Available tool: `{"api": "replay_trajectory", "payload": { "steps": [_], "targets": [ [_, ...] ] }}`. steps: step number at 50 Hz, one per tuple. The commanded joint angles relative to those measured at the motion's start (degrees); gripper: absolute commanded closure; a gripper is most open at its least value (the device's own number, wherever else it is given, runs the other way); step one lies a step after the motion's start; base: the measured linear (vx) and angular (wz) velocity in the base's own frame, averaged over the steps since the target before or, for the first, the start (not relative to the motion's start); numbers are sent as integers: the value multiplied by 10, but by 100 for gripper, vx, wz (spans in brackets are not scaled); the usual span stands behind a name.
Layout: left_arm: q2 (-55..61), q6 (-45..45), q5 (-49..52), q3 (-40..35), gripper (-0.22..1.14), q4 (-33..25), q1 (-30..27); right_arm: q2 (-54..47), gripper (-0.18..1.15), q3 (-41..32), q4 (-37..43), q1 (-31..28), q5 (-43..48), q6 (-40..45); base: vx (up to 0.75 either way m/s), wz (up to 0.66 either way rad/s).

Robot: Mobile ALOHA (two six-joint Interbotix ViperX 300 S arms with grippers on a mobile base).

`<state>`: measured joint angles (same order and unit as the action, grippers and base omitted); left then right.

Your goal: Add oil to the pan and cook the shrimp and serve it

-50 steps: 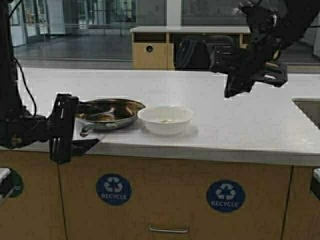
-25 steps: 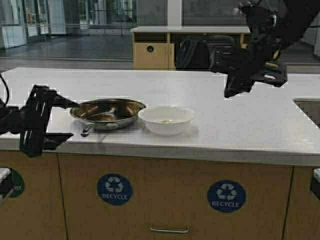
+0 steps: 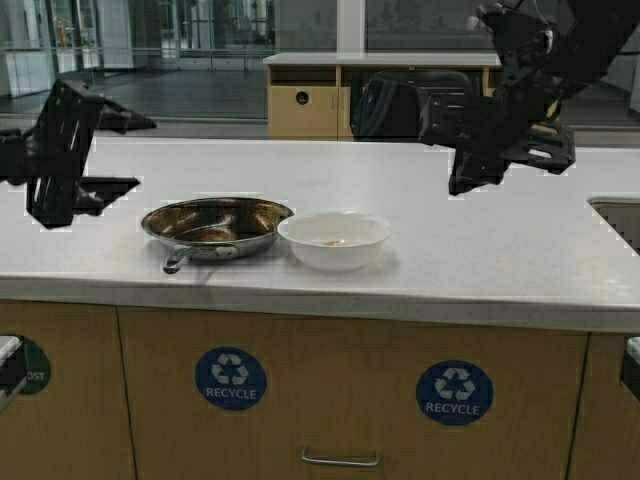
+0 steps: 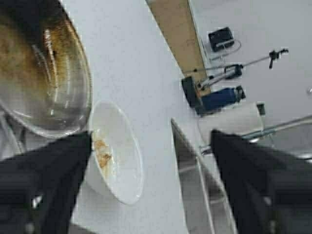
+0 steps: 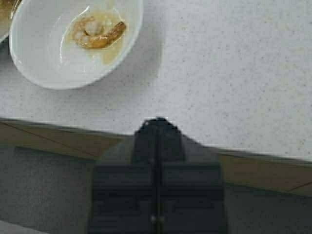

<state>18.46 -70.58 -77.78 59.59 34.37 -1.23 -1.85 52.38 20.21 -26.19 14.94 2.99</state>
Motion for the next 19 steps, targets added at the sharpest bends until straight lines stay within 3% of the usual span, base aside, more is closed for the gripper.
{"api": "replay_trajectory", "payload": {
  "steps": [1, 19],
  "targets": [
    [-83, 10, 73, -4, -11, 25, -1, 6, 90, -14, -1, -1, 6, -2, 0, 0],
    [-260, 50, 340, -20, -11, 128, -1, 8, 90, -15, -3, -1, 6, -4, 0, 0]
  ]
}}
